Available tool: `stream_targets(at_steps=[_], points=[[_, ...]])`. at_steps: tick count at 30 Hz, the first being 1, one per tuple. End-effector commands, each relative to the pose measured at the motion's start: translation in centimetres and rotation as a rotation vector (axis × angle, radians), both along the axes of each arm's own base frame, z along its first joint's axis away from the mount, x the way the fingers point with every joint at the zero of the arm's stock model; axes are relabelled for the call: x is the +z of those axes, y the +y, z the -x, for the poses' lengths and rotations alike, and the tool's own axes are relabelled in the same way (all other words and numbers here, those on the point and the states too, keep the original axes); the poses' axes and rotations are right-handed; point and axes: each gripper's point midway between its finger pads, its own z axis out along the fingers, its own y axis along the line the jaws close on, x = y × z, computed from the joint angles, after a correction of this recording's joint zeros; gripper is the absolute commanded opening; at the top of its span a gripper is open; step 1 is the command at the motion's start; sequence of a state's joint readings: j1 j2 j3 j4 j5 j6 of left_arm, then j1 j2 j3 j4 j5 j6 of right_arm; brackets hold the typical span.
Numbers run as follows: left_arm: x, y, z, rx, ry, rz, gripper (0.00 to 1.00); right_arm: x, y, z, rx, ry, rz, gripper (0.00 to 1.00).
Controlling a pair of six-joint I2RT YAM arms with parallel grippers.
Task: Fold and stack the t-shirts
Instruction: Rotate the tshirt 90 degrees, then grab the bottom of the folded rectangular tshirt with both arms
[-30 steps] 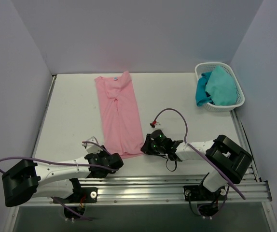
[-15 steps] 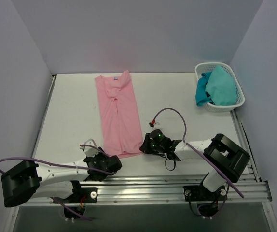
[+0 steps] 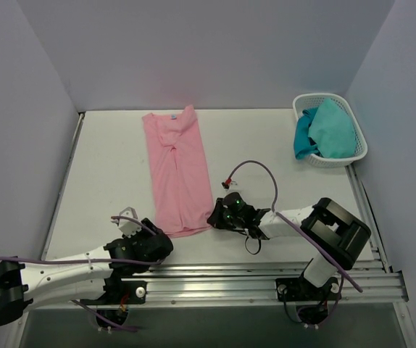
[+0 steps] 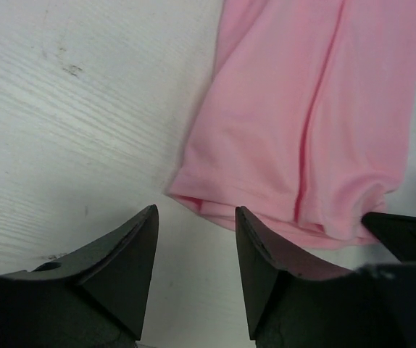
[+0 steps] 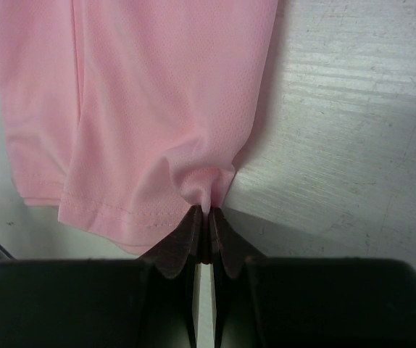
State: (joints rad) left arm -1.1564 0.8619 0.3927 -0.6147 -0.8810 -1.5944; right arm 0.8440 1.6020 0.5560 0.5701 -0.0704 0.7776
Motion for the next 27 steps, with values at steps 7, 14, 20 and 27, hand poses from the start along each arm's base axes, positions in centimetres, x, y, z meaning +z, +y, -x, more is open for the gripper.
stream_targets(at_steps=[7, 14, 20, 27], points=[[-3.6, 1.7, -1.1, 0.057, -0.002, -0.097, 0.73, -3.2, -3.0, 1.7, -0.007, 0.082, 0.147, 0.0], [-5.7, 0.4, -2.2, 0.038, -0.041, -0.024, 0.85, -3.5, -3.2, 1.7, -0.01, 0.087, 0.164, 0.0], [-6.7, 0.1, -2.2, 0.04, -0.013, -0.03, 0.71, -3.6, -3.5, 1.6, -0.023, 0.087, 0.172, 0.0], [-6.0, -1.0, -2.2, -0.001, -0.021, 0.024, 0.42, -3.6, -3.4, 1.6, -0.019, 0.088, 0.177, 0.0]])
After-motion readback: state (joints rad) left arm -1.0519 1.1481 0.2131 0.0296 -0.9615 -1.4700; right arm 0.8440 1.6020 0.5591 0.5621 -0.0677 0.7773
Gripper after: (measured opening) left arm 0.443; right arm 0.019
